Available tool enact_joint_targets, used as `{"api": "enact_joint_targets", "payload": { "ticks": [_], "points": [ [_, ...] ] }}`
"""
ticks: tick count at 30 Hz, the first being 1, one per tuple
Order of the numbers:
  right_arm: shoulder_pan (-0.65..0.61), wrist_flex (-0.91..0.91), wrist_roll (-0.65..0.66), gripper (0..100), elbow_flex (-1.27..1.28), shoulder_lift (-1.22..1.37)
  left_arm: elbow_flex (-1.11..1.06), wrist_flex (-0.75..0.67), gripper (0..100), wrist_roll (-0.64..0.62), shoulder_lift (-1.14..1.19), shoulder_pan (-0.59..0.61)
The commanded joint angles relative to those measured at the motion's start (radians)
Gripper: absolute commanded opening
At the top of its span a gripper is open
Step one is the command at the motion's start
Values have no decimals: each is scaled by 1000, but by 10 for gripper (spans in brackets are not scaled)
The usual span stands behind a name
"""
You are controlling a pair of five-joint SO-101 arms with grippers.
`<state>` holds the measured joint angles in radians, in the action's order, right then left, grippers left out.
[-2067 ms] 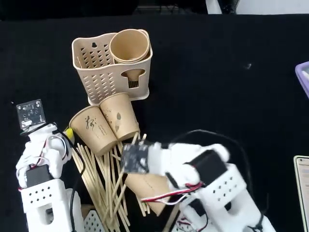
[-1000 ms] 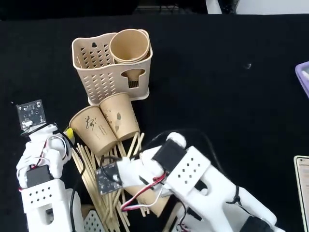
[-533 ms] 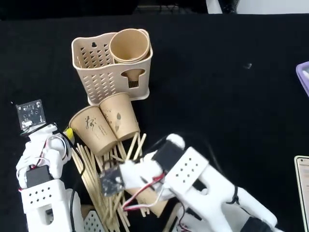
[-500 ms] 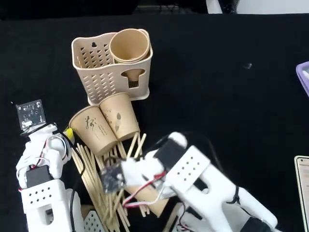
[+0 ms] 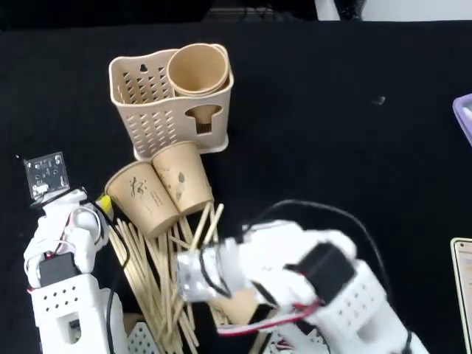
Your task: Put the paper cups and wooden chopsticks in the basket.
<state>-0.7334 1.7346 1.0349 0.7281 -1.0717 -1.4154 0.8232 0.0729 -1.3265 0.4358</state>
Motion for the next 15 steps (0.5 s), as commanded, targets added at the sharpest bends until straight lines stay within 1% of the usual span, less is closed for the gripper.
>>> {"api": "enact_joint_targets", "payload": {
  "ticks": [1, 3, 6, 8, 12, 15],
  "points": [
    [-74, 34, -18, 217, 97, -65, 2, -44, 245, -5, -5, 1],
    [-91, 34, -15, 217, 97, -28, -4, -52, 245, -3, -5, 1],
    [-89, 35, 66, 217, 117, 84, -4, -51, 245, -3, -5, 1],
    [-63, 35, 118, 214, 130, 183, -4, -51, 245, -3, -5, 1],
    [78, 35, 230, 190, 110, 361, -4, -52, 245, -3, -5, 1],
    [218, 35, 287, 193, 74, 410, -4, -52, 245, -3, -5, 1]
  ]
}}
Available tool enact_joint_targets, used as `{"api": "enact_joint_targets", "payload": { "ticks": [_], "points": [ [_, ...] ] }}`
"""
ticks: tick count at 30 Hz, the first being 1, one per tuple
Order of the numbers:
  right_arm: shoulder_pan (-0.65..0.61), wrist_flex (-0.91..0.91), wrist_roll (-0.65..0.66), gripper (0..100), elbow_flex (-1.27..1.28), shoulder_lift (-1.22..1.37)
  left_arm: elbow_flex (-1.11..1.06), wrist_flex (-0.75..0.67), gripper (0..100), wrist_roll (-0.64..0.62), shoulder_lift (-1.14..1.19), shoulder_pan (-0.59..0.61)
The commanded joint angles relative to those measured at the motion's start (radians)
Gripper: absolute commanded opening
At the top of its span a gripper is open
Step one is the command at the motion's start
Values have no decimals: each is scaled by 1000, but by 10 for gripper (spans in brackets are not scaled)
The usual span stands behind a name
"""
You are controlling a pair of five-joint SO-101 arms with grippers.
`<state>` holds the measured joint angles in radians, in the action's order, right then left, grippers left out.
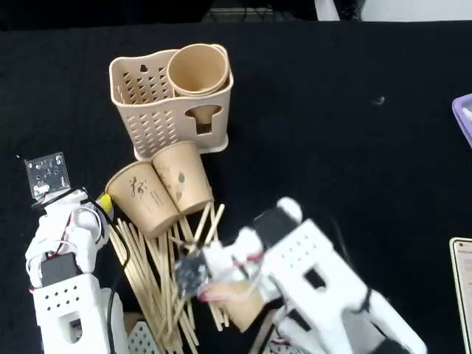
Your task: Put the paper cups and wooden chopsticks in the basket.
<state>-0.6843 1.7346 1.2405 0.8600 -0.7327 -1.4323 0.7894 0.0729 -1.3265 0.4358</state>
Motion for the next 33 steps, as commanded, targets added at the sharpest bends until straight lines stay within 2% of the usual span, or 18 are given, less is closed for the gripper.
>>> {"api": "enact_joint_targets", "payload": {
  "ticks": [1, 7, 10, 12, 16, 22, 28, 33],
  "points": [
    [210, 35, 100, 193, -67, 65, 13, -18, 245, -3, -5, 1],
    [399, 35, 127, 193, -140, -50, 13, -20, 245, -3, -5, 1],
    [430, 37, 146, 193, -99, -128, 13, -20, 245, -3, -5, 1],
    [400, 37, 144, 193, -54, -174, 13, -20, 245, -3, -5, 1],
    [250, 35, 68, 193, -30, -259, 15, -20, 245, -3, -5, 1],
    [-210, 32, -285, 191, -53, -321, 13, -20, 245, -3, -5, 1],
    [-396, 34, -437, 193, -165, -294, 13, -20, 245, -3, -5, 1],
    [-652, 34, -540, 191, -166, -232, 13, -20, 245, -3, -5, 1]
  ]
}}
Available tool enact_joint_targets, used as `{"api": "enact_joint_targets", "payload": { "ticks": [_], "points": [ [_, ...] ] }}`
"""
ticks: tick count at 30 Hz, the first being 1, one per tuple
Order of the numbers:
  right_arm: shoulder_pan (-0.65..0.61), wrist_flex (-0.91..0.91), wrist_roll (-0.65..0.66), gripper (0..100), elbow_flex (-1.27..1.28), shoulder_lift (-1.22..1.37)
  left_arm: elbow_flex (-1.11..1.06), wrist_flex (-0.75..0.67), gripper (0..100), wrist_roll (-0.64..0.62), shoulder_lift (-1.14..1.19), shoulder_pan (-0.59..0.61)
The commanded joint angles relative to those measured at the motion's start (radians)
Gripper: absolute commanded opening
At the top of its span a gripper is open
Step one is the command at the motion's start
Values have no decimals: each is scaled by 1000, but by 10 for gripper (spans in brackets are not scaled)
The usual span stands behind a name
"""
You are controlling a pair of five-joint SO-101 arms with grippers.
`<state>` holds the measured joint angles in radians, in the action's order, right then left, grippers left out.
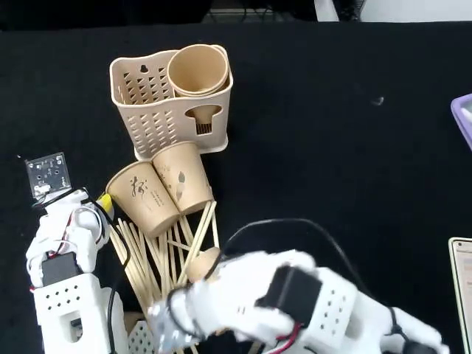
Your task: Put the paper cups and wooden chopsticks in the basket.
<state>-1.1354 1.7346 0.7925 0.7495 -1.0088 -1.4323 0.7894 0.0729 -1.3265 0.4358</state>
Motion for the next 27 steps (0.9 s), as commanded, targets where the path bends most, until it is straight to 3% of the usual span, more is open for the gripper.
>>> {"api": "enact_joint_targets", "payload": {
  "ticks": [1, 3, 6, 12, 20, 27],
  "points": [
    [-258, 32, -126, 191, -56, 59, 13, -20, 245, -3, -5, 1],
    [-333, 32, -150, 191, -64, 96, 13, -20, 245, -3, -5, 2],
    [-336, 34, -155, 191, -65, 153, 13, -18, 245, -3, -5, 2],
    [-178, 34, -150, 191, -64, 262, 12, -18, 245, -3, -5, 2],
    [-84, 34, -141, 194, -67, 308, 12, -20, 245, -2, -5, 2],
    [166, 32, 8, 194, -64, 306, 16, -17, 245, -9, -5, 8]
  ]
}}
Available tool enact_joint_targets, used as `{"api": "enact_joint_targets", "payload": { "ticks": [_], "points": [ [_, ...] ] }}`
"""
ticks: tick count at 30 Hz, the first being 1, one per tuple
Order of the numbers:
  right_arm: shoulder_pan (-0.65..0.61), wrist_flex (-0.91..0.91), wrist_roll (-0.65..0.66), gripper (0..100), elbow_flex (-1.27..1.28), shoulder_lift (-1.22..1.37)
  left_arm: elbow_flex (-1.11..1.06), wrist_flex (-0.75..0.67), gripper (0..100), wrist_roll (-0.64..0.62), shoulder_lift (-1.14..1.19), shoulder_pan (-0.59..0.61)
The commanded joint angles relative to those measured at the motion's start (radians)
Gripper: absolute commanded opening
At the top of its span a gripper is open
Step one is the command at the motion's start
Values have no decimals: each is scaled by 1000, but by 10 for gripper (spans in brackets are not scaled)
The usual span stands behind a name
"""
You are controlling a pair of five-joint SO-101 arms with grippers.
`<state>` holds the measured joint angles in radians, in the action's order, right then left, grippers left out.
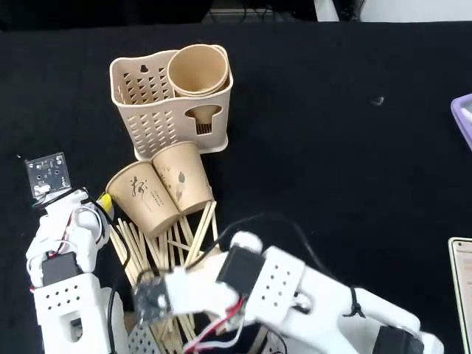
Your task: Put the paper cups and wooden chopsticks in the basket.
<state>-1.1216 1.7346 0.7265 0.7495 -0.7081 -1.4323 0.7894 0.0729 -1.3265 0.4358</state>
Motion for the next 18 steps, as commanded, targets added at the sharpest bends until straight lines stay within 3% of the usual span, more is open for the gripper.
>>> {"api": "enact_joint_targets", "payload": {
  "ticks": [1, 5, 13, 18],
  "points": [
    [187, 32, 89, 194, -65, 5, 16, -18, 245, -9, -5, 8],
    [199, 32, 89, 194, -70, -38, 16, -18, 245, -9, -5, 5],
    [-143, 32, 9, 194, -1, -360, 18, -20, 245, -9, -5, 8],
    [-155, 32, 11, 194, 1, -272, 24, -20, 245, -61, -5, 19]
  ]
}}
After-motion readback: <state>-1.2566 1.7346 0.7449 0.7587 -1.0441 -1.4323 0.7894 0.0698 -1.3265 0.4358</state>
